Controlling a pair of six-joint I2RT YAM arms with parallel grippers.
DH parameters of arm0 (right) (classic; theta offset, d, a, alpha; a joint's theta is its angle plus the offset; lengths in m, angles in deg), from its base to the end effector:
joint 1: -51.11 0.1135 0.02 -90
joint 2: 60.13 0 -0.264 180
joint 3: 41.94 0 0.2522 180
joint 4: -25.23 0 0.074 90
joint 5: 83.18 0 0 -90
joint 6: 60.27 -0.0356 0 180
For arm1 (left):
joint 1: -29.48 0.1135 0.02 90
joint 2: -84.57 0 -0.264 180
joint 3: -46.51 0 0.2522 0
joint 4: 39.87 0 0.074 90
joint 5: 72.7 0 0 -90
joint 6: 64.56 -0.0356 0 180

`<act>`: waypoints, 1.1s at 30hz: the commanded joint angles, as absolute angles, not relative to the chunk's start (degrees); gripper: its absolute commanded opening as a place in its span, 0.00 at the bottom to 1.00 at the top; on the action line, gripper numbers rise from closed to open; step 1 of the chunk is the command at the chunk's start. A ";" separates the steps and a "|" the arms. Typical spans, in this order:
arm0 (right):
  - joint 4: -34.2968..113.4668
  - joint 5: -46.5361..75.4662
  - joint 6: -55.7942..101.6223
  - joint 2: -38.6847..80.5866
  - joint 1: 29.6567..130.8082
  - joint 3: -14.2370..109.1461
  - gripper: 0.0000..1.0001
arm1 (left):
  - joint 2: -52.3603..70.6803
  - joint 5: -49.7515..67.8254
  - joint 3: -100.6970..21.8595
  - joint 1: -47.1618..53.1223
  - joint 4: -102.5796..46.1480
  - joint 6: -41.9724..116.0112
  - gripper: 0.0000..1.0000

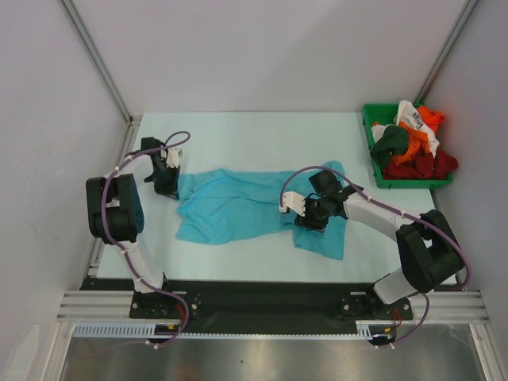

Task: Fold and stack the t-shirts
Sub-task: Flatten the tshirt out

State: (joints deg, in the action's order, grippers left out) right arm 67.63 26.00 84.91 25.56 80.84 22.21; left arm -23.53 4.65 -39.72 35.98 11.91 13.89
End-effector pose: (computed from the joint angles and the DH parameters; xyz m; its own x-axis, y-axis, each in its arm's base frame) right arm 0.2391 0.1500 0.1875 0.0420 -0.8689 -0.4931 -0.9794 0.0617 -0.1921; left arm 0.3652 0.0338 0.1662 -0.9439 0.0891 -0.3179 0.1427 0.9784 -0.1495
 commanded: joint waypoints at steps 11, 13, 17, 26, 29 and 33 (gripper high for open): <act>65.19 27.22 84.13 30.22 81.96 25.26 0.53 | -22.75 4.73 -40.64 35.90 11.86 13.14 0.01; 64.74 26.95 84.22 31.09 82.13 25.43 0.53 | -22.84 4.90 -40.64 35.89 11.77 13.14 0.00; 64.39 26.43 84.40 32.07 82.13 25.61 0.53 | -23.01 4.91 -40.73 35.90 11.86 13.14 0.01; 63.86 24.93 84.13 32.24 82.13 24.91 0.50 | -23.63 4.91 -41.25 35.90 11.86 13.14 0.01; 63.16 24.14 83.78 32.42 82.13 24.73 0.47 | -23.72 4.91 -41.17 35.90 11.68 13.14 0.01; 62.63 23.43 83.96 32.86 82.13 24.38 0.43 | -23.89 4.90 -40.99 35.90 11.59 13.14 0.01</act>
State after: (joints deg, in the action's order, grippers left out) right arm 64.14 24.34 84.40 32.23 81.80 23.74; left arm -23.55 4.94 -39.72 35.98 11.91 13.87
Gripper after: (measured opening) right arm 0.447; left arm 0.009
